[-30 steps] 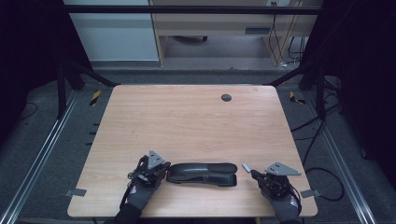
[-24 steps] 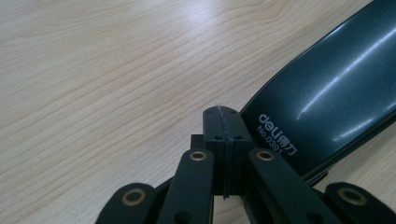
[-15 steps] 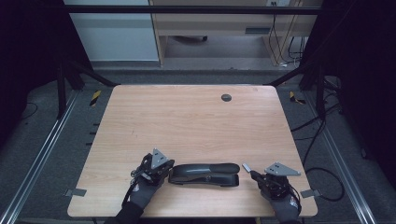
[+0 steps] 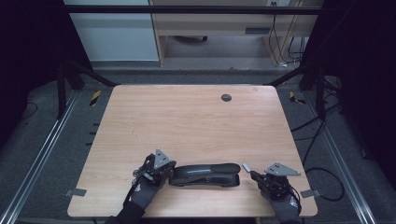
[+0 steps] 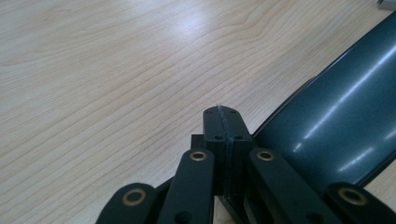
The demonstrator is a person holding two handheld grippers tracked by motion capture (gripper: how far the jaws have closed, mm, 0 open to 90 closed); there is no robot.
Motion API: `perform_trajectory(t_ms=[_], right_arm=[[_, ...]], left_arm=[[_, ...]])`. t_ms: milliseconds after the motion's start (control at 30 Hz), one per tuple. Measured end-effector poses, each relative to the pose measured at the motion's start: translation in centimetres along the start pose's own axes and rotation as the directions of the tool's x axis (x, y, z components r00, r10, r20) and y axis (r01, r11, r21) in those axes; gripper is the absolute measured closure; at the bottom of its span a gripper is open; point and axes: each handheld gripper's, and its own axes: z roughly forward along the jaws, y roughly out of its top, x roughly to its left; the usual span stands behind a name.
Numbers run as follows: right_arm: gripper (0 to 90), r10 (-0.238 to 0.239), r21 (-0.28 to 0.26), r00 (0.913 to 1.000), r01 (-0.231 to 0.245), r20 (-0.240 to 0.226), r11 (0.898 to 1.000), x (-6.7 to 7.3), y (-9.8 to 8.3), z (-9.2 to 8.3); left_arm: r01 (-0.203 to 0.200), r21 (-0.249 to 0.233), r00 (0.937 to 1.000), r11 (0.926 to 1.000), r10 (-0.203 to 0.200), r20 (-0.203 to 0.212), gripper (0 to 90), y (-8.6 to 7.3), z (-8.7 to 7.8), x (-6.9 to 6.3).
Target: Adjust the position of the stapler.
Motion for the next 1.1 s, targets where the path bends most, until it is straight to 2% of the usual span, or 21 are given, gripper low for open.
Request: perform_trajectory(t_ms=[267, 400, 500, 533, 733, 800, 867, 1000, 1100], right_arm=[[90.0, 0.001, 0.0, 1.0, -0.001, -0.001, 1.0, 0.0, 0.0, 0.0], [90.0, 0.0, 0.0, 1.0, 0.0, -0.001, 1.0, 0.0, 0.0, 0.0], [90.0, 0.008, -0.001, 1.0, -0.008, -0.002, 1.0, 0.1, 0.0, -0.1], [90.0, 0.008, -0.004, 1.0, -0.008, -0.002, 1.0, 0.1, 0.0, -0.1], [86.6, 0.01, -0.012, 0.9999, -0.01, 0.007, 1.0, -0.1, 0.1, -0.2], [84.3, 0.012, -0.013, 0.9999, -0.011, 0.009, 1.0, -0.2, 0.1, -0.2], [81.3, 0.023, -0.016, 0.9997, -0.022, 0.012, 1.0, -0.3, 0.1, -0.3], [74.1, 0.042, -0.03, 0.9985, -0.041, 0.035, 0.999, -0.8, 0.1, -0.5], [68.9, 0.054, -0.04, 0.9969, -0.051, 0.058, 0.998, -1.2, 0.0, -0.7]], left_arm=[[0.005, 0.002, 1.0, 1.0, -0.005, 0.001, 89.9, -0.1, -0.2, -0.2], [-0.01, -0.001, 1.0, 1.0, 0.01, 0.001, 89.8, -0.1, -0.4, -0.4], [-0.017, -0.014, 0.9993, 0.9998, 0.016, -0.033, 89.7, 0.0, -0.6, -0.2], [-0.006, -0.023, 0.9992, 0.9997, 0.005, -0.04, 89.5, 0.1, -0.8, 0.0], [-0.007, -0.07, 0.9959, 0.9975, 0.001, -0.09, 78.6, 0.6, -2.5, 0.5], [-0.014, -0.084, 0.9946, 0.9964, 0.006, -0.104, 71.6, 0.8, -3.0, 0.3], [-0.035, -0.088, 0.9939, 0.9955, 0.026, -0.107, 65.0, 1.0, -3.4, 0.2], [-0.052, -0.086, 0.9923, 0.9949, 0.042, -0.117, 50.6, 1.5, -3.7, -0.1], [-0.066, -0.084, 0.9908, 0.9943, 0.056, -0.124, 44.4, 1.7, -3.9, -0.6]])
